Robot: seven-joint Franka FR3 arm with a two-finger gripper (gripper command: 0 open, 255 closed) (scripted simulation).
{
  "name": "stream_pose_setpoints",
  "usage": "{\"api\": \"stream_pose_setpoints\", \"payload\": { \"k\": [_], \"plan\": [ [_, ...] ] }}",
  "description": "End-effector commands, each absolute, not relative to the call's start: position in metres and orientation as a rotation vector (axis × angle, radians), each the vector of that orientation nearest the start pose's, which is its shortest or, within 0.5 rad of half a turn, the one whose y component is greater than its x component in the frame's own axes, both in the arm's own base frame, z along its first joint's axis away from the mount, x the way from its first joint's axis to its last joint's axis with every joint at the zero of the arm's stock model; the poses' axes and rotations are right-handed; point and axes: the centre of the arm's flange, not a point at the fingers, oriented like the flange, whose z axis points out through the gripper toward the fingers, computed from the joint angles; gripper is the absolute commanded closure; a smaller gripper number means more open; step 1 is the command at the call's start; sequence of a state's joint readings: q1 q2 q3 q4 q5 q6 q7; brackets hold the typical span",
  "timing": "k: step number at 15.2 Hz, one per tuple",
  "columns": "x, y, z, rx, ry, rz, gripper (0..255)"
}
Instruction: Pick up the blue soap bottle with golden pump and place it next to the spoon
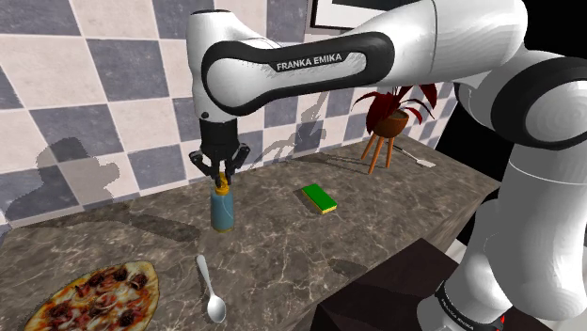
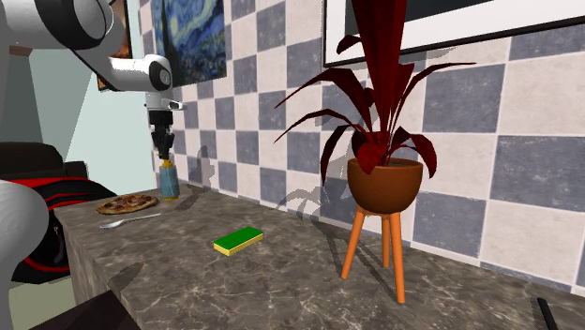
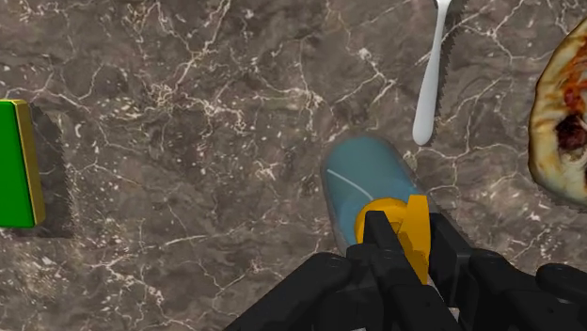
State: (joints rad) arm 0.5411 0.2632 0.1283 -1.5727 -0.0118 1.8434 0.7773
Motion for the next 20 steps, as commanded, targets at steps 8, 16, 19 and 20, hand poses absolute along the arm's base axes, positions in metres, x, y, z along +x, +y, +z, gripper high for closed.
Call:
{"api": "stream_pose_setpoints", "payload": {
  "k": [8,16,19,20],
  "plan": [
    [0.510,0.391,0.443,-3.114,0.171,0.010,255],
    [0.510,0.391,0.420,-3.114,0.171,0.010,255],
    [0.510,0.391,0.420,-3.114,0.171,0.010,255],
    [0.510,0.391,0.420,-3.114,0.171,0.010,255]
  ]
}}
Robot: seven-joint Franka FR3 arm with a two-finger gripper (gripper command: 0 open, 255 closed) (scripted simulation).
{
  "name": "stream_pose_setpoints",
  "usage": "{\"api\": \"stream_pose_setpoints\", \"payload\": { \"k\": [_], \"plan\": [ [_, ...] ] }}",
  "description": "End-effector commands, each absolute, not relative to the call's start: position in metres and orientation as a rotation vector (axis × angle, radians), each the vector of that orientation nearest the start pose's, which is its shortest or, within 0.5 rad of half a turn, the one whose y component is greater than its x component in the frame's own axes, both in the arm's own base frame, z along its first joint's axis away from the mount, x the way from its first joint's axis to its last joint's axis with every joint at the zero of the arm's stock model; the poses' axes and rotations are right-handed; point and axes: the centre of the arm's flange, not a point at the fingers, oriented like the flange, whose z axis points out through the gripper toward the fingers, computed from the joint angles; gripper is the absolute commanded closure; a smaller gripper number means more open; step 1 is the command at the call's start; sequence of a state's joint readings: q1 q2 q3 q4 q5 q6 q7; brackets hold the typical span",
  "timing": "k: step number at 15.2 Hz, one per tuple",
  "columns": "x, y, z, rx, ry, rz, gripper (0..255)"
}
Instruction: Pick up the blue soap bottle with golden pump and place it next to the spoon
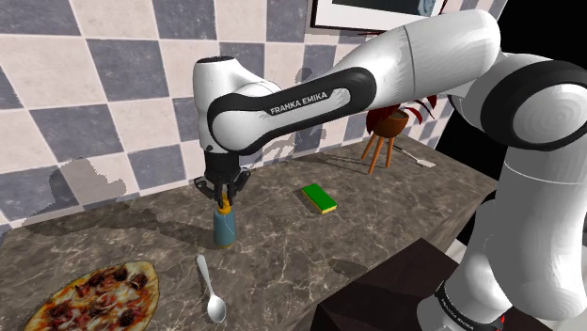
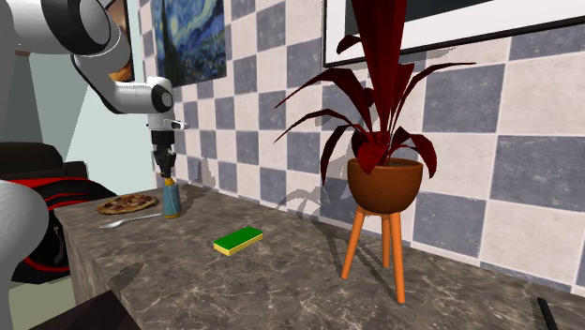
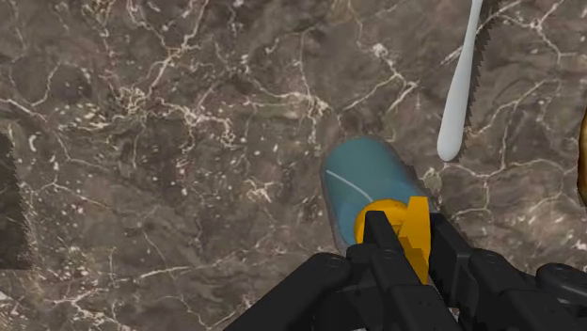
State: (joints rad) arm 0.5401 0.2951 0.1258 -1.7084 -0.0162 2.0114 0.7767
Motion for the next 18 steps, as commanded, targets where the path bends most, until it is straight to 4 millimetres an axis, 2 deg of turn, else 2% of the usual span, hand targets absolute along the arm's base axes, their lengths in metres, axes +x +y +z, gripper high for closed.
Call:
{"api": "stream_pose_setpoints", "payload": {
  "k": [1,6,10,18],
  "plan": [
    [0.510,0.391,0.420,-3.114,0.171,0.010,0],
    [0.510,0.391,0.420,-3.114,0.171,0.010,0],
    [0.510,0.390,0.470,-3.114,0.171,0.010,0],
    [0.510,0.390,0.470,-3.114,0.171,0.010,0]
  ]
}}
